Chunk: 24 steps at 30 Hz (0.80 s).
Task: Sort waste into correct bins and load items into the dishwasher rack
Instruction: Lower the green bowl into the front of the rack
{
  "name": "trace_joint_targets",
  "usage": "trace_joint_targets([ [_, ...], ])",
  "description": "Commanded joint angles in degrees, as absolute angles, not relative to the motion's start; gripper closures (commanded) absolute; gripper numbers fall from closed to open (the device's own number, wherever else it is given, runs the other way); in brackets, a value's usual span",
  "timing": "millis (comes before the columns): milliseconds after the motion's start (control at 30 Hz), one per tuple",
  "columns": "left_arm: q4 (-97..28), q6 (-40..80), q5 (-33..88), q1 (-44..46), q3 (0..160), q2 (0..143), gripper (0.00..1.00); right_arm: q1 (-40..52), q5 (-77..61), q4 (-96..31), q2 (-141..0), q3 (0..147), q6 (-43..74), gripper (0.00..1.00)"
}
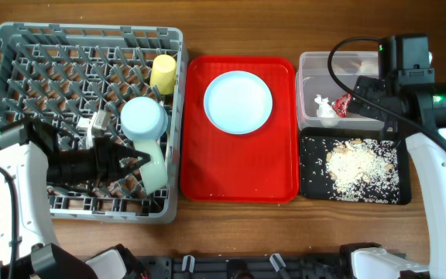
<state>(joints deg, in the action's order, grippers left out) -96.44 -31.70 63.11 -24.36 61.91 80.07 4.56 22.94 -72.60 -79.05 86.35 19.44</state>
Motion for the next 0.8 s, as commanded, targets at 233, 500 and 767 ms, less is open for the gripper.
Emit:
trace_joint_targets([
  [233,-96.6,-37.1,58.4,-22.7,62.9,79.5,0.96,4.4,22.6,-72.5,-78.4,86.6,19.5,0.0],
  [500,-94.2,-37.5,66.5,-22.4,63.0,79.5,0.96,4.4,22.6,-72.5,-78.4,86.6,19.5,0.0],
  [767,-78.6,-26.2,83.7,-32.2,63.0,79.5,0.96,4.4,22.5,-71.1,-78.5,86.6,19.5,0.0],
])
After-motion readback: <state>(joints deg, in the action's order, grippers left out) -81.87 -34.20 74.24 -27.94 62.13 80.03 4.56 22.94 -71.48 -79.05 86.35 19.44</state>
